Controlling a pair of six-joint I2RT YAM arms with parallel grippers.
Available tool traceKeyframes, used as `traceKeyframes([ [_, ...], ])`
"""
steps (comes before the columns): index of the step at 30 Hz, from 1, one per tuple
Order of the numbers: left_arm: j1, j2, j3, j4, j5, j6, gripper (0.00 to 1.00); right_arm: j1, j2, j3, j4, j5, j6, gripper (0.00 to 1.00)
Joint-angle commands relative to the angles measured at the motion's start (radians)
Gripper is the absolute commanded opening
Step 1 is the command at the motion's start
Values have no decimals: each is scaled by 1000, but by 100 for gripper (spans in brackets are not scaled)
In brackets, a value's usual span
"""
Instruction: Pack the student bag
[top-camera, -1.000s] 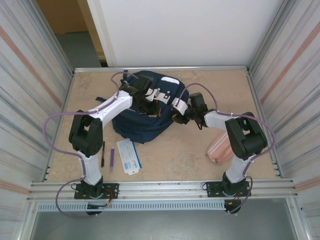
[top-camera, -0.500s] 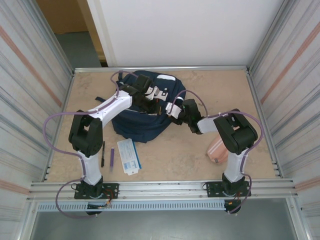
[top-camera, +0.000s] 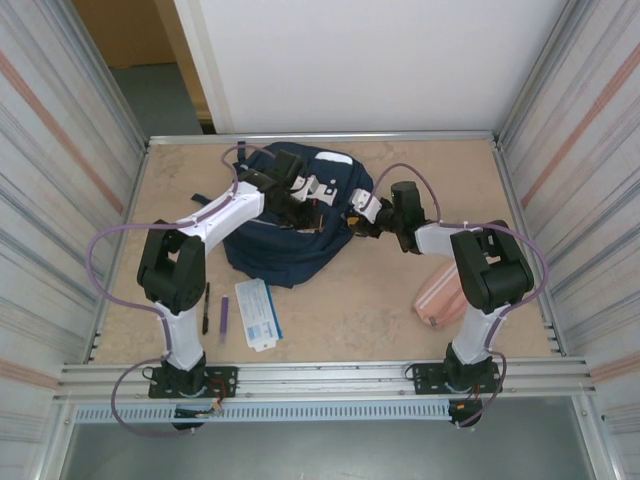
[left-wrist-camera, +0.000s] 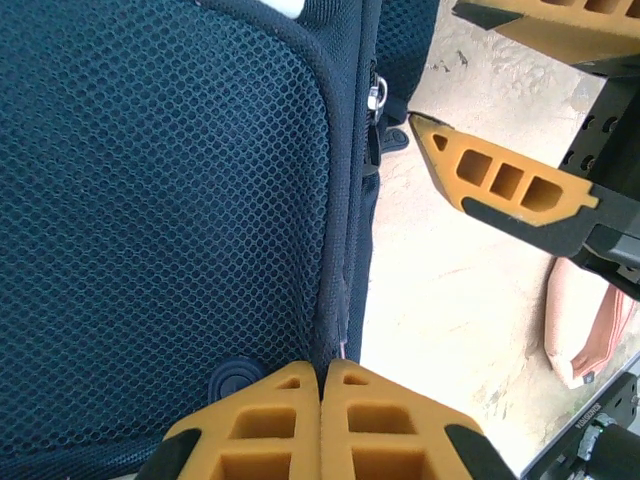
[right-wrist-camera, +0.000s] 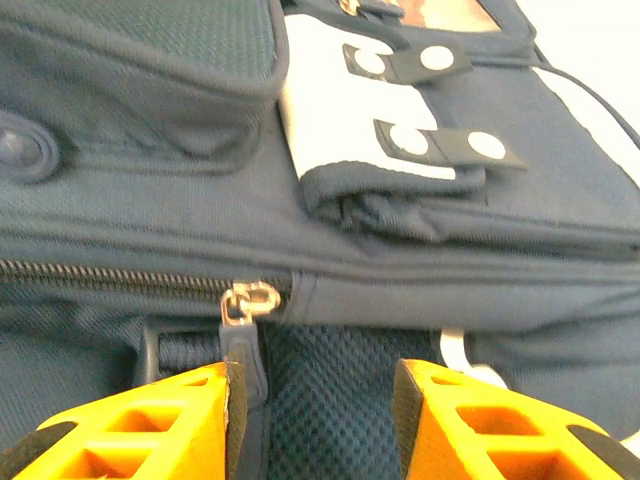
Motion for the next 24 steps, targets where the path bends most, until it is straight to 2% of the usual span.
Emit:
traceKeyframes([
  [1, -6, -54, -7, -20, 79, -26, 0, 21, 10, 39, -106, -53, -55, 44],
  [6, -2, -48, 5, -29, 85, -26, 0, 32, 0, 56, -218, -60, -115, 44],
  [10, 4, -51, 18, -33, 87, -37, 0, 28, -8, 46, -234, -14, -127, 44],
  [14, 5, -54, 32, -39, 103, -39, 0, 37, 7, 14, -96, 88, -101, 40],
  [17, 1, -45, 46, -52, 124, -43, 0, 41, 11, 33, -87, 32, -65, 35],
  [24, -4, -50, 36, -56, 127, -47, 0, 47, 14, 34, -37, 45, -36, 33],
])
